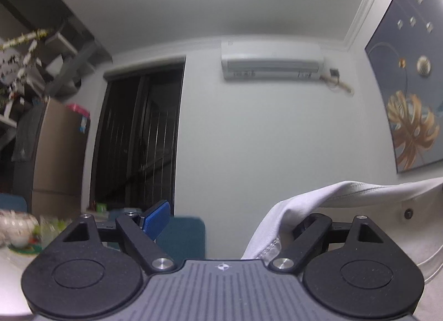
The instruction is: Fold clothes
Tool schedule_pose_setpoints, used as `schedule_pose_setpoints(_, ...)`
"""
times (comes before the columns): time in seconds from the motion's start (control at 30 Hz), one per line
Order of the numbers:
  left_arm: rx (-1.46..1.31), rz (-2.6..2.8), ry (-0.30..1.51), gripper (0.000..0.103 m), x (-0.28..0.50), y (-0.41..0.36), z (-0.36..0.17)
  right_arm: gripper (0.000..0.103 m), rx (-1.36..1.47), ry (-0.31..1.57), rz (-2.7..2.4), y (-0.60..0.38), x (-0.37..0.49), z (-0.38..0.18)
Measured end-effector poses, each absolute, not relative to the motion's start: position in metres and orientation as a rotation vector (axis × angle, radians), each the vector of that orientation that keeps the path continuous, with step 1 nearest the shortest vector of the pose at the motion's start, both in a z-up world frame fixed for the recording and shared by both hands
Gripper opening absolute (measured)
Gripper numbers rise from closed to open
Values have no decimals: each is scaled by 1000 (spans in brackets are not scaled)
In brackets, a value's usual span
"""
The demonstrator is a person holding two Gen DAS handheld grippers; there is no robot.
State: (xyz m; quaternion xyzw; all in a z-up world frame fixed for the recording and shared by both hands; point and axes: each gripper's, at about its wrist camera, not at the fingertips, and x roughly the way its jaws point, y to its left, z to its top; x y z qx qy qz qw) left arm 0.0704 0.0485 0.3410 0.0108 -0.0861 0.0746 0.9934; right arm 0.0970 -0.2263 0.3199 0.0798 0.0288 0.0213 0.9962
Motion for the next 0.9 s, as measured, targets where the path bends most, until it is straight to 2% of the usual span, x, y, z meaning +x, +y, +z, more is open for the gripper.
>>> schedule_pose_setpoints(0.23, 37, 162, -2, 87, 262, 65, 206, 73, 110, 180, -6, -205, 263, 188)
schedule_pose_setpoints(0.43, 46, 127, 154, 88, 421, 72, 41, 73, 116, 280, -25, -198, 406, 37)
schedule_pose_setpoints(0.63, 95, 94, 348, 87, 543, 74, -121, 71, 101, 482, -33, -193, 521, -113)
schedule_pose_setpoints(0.77, 54, 30, 548, 87, 596, 73, -190, 72, 109, 688, 37, -182, 567, -183)
schedule_pose_setpoints(0.83, 56, 18, 690, 86, 622, 74, -204, 79, 112, 793, 103, -175, 584, -201)
schedule_pose_setpoints(0.9, 41, -8, 759, 84, 636, 77, -206, 85, 89, 790, 169, -166, 586, -199)
